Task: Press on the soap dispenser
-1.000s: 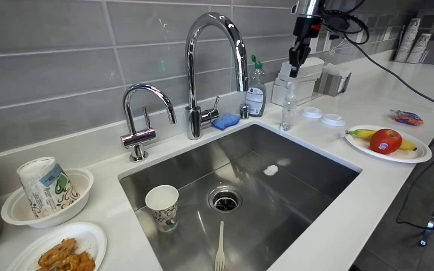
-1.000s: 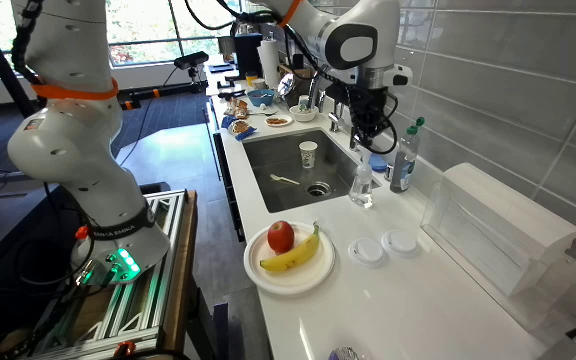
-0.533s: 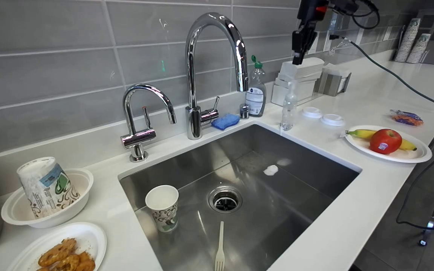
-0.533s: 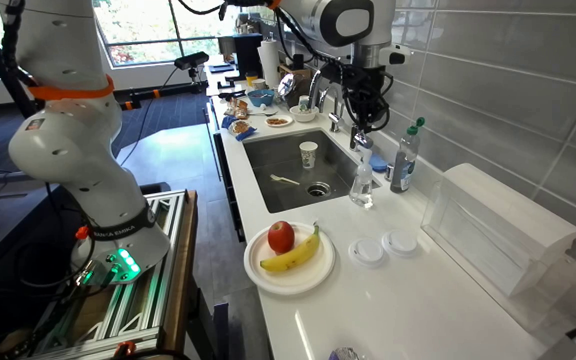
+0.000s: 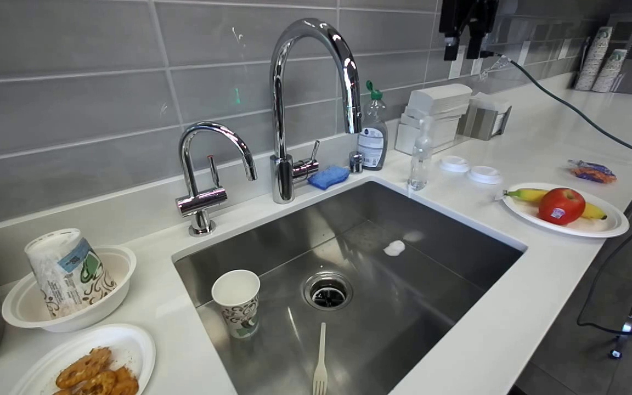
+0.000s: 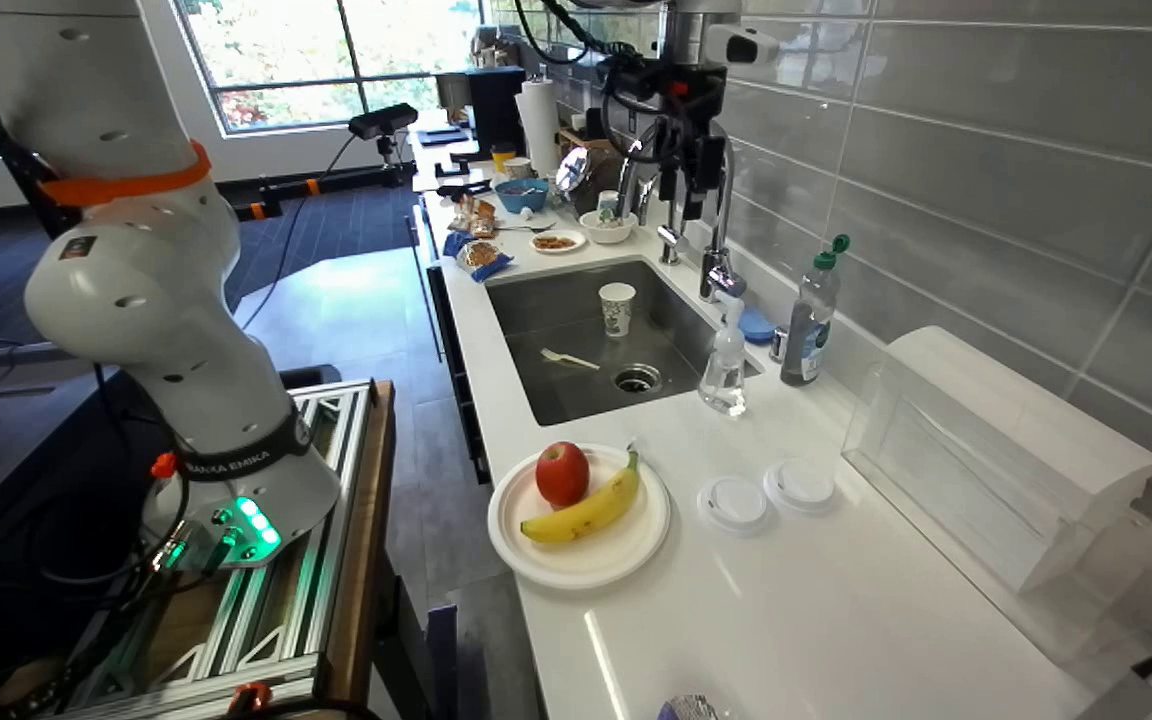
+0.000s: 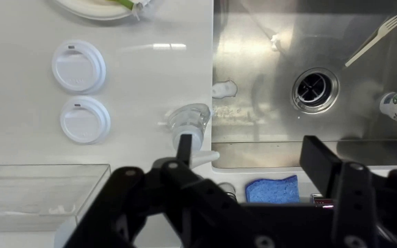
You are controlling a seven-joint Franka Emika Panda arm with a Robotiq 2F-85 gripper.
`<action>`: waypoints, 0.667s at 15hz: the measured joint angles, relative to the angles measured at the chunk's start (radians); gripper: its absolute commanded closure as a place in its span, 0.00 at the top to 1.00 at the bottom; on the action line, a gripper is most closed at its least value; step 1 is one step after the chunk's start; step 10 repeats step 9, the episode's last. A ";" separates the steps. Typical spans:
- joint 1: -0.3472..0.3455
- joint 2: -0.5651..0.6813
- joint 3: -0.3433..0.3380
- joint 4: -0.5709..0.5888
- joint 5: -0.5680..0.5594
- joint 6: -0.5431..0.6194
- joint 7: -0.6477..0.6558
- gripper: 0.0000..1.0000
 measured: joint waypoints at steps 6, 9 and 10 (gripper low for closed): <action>0.024 -0.070 0.011 -0.005 -0.021 -0.024 0.216 1.00; 0.026 -0.084 0.013 -0.010 -0.024 -0.024 0.237 1.00; 0.026 -0.084 0.013 -0.010 -0.024 -0.024 0.237 1.00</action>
